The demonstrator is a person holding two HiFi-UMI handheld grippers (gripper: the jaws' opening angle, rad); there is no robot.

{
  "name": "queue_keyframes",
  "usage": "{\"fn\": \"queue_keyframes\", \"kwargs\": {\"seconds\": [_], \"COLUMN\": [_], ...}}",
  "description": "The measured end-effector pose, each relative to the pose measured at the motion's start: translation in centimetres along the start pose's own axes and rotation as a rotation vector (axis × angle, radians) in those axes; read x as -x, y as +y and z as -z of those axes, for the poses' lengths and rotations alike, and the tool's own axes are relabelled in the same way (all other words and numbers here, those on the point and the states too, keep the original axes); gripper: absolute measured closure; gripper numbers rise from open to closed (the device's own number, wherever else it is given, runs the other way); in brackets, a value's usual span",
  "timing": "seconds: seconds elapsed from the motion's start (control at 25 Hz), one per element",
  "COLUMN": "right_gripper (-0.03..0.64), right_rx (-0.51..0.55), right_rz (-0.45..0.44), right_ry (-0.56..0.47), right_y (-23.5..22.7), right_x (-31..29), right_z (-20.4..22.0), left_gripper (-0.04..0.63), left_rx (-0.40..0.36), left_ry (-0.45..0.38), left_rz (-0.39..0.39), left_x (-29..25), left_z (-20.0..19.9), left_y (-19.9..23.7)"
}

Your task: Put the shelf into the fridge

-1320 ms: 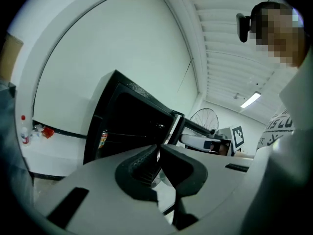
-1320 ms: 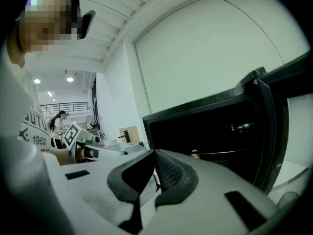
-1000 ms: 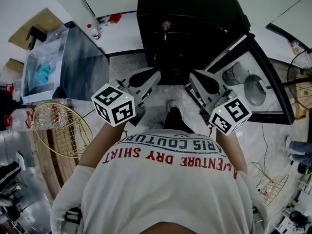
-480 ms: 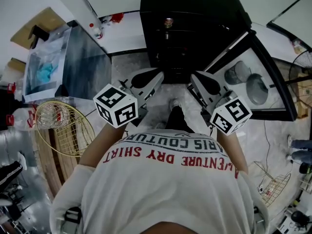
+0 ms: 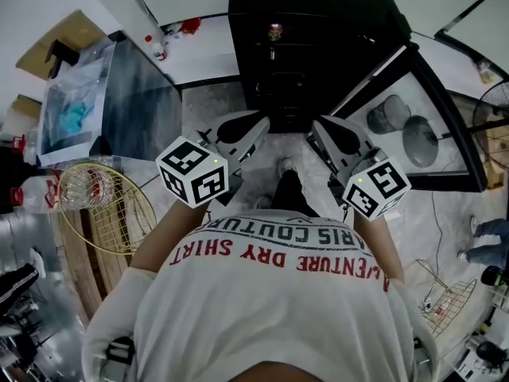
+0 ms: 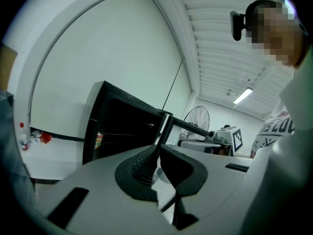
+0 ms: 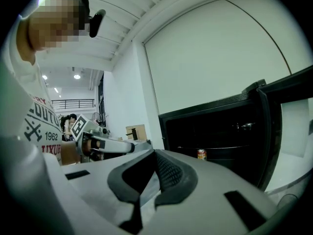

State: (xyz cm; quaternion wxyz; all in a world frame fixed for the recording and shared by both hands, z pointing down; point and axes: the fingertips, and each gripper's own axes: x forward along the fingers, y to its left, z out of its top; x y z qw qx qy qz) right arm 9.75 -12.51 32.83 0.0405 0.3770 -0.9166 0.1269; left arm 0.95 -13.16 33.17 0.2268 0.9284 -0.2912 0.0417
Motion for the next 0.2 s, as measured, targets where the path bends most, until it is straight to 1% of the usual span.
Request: {"fn": "queue_keyframes", "kwargs": {"seconds": [0.2], "right_gripper": [0.595], "right_rx": [0.001], "right_rz": [0.004], "right_ry": [-0.007], "right_y": [0.46], "right_x": [0.36], "right_z": [0.24], "left_gripper": [0.552], "left_rx": [-0.006], "left_ry": [0.0], "left_rz": [-0.005], "left_x": [0.33], "left_z": [0.31], "left_y": [-0.25]}}
